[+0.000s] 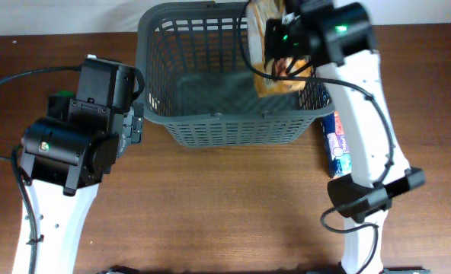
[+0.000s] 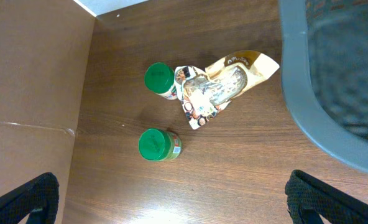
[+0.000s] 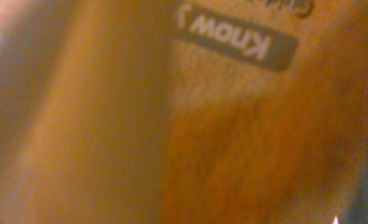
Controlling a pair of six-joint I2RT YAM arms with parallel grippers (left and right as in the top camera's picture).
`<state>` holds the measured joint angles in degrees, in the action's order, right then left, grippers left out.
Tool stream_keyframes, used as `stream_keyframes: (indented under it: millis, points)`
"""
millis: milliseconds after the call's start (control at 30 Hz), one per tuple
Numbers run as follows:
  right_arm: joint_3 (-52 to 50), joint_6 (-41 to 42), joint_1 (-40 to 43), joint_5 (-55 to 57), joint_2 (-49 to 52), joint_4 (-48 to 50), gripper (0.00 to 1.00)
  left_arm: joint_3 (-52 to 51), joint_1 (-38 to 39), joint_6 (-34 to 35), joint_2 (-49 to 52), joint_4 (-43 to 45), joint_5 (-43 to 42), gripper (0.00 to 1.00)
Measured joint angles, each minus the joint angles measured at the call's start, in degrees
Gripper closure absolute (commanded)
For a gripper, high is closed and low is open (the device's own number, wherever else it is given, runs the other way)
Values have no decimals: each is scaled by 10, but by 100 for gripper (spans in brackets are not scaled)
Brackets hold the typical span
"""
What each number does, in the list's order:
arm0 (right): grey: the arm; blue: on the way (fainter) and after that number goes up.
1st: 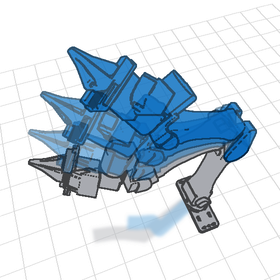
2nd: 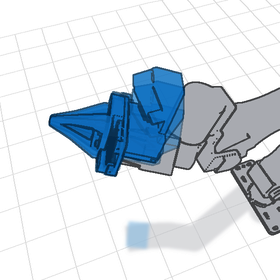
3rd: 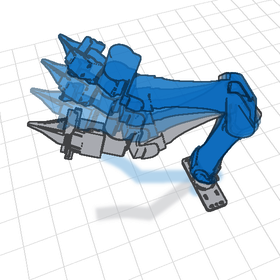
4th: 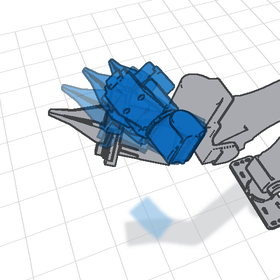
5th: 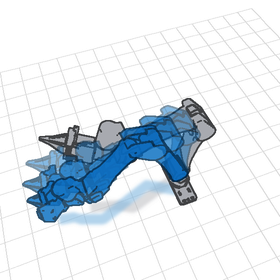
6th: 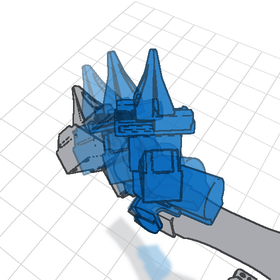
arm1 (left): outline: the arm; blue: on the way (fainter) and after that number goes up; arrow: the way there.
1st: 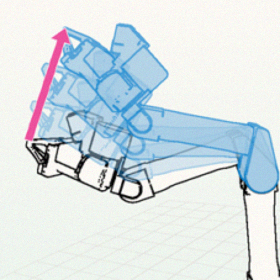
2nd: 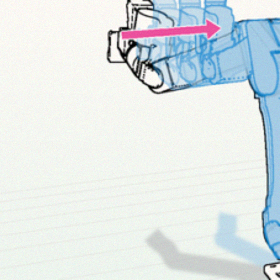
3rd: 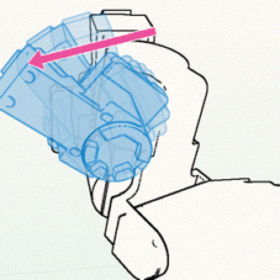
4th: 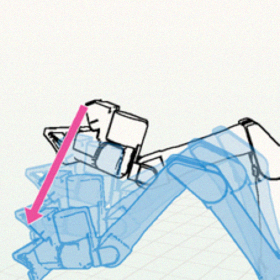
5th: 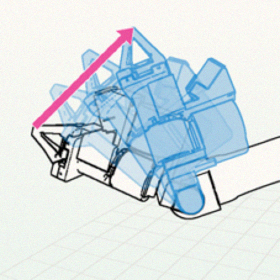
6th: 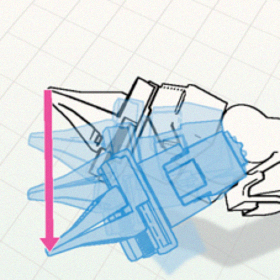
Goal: Pack container
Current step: 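Lower the tan bag into the basket's right side and release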
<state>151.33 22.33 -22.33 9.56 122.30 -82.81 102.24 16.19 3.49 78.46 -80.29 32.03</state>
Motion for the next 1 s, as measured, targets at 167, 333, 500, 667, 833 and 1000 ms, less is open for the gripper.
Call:
stream_keyframes:
  millis: [167,333,500,667,833,1000]
  points:
    - [-31,78,-12,55,6,8,96,0,0,0,0,0,0,1]
    - [-93,104,-11,84,6,28,96,0,0,0,0,0,0,1]
    - [-215,93,-3,91,9,97,96,0,0,0,0,0,0,1]
    - [-306,76,2,91,15,128,96,0,0,0,0,0,0,1]
    - [-330,53,4,96,21,142,1,0,0,0,0,0,0,1]
    - [-290,-2,4,114,3,153,1,0,0,0,0,0,0,1]
